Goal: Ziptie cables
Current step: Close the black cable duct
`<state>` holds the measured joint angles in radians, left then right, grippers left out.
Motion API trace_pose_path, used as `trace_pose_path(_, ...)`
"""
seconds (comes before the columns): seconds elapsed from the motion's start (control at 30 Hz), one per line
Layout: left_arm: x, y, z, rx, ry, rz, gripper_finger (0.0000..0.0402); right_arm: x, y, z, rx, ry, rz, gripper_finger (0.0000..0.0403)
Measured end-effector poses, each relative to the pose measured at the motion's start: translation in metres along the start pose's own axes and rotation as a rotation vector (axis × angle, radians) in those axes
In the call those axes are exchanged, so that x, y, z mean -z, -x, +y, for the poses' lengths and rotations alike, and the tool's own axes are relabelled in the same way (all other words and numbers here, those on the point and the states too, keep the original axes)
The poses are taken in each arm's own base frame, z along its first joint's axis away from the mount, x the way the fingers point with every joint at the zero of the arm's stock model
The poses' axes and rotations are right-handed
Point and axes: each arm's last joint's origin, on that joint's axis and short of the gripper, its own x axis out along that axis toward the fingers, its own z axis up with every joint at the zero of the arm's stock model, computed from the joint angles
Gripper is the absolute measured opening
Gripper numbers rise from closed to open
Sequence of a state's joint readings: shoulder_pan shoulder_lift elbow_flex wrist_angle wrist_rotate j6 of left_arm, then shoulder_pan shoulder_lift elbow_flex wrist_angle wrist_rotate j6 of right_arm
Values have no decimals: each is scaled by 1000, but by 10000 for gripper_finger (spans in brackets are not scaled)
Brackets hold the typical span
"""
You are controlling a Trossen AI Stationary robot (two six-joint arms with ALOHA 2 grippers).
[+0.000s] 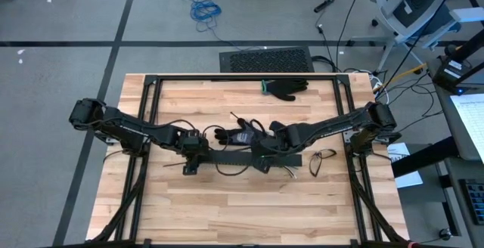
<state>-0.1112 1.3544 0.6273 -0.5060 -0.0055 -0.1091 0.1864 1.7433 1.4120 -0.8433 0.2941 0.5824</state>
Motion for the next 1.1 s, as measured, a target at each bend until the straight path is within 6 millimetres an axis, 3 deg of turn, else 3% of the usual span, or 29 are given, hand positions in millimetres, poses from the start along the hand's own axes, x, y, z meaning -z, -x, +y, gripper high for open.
trace_pose_path(0.17,0,0,0,1,17,-1,250,1,-8,4,-27,10,24,0)
trace_pose_path(0.4,0,0,0,0,41,-2,249,-3,-43,19,-114,-98,-93,0)
trace_pose_path(0.67,0,0,0,0,41,-1,249,5,-71,24,-100,-134,-20,0)
trace_pose_path(0.97,0,0,0,0,41,0,249,5,-83,22,-77,-165,-4,0)
trace_pose_path(1.1,0,0,0,0,41,3,249,3,-108,24,-72,-160,-26,0)
